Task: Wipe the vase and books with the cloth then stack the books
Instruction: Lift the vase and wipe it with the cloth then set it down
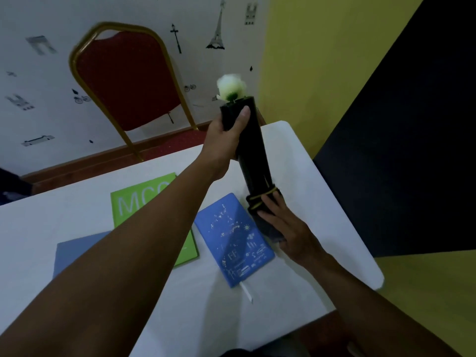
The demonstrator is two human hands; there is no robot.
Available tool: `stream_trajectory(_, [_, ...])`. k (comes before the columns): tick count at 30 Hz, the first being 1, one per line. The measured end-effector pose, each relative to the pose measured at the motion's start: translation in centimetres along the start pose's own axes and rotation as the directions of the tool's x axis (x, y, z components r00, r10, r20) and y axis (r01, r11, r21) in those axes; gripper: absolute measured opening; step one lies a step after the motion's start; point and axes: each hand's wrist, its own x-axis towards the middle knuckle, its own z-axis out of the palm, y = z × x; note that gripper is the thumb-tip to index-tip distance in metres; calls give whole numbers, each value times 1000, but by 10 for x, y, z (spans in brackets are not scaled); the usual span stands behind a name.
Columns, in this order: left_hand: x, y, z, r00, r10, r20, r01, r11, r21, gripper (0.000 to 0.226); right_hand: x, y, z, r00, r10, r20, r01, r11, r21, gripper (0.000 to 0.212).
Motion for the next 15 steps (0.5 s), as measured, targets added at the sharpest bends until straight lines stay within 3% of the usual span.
stream_trajectory(3, [8,-8,20,999,31,8,-32,999,30,41,-31,19,-12,996,87,-30,-86,996,14,58])
stream_trajectory(6, [18,-21,46,997,62,37,-65,995,76,56,-54,34,-29,954,280,-105,-274,959,72,73])
stream_trajectory(8, [23,-30,66,993,97,67,-105,986,130,62,-63,42,-42,909,374,-183,-361,927,99,62])
stream_trajectory(11, [26,-44,97,974,175,144,-201,960,196,68,-79,60,-54,857,444,-261,-445,894,60,57])
stream_trajectory(15, [30,-58,129,937,268,223,-320,914,248,76,-105,85,-52,857,468,-217,-482,876,-13,66])
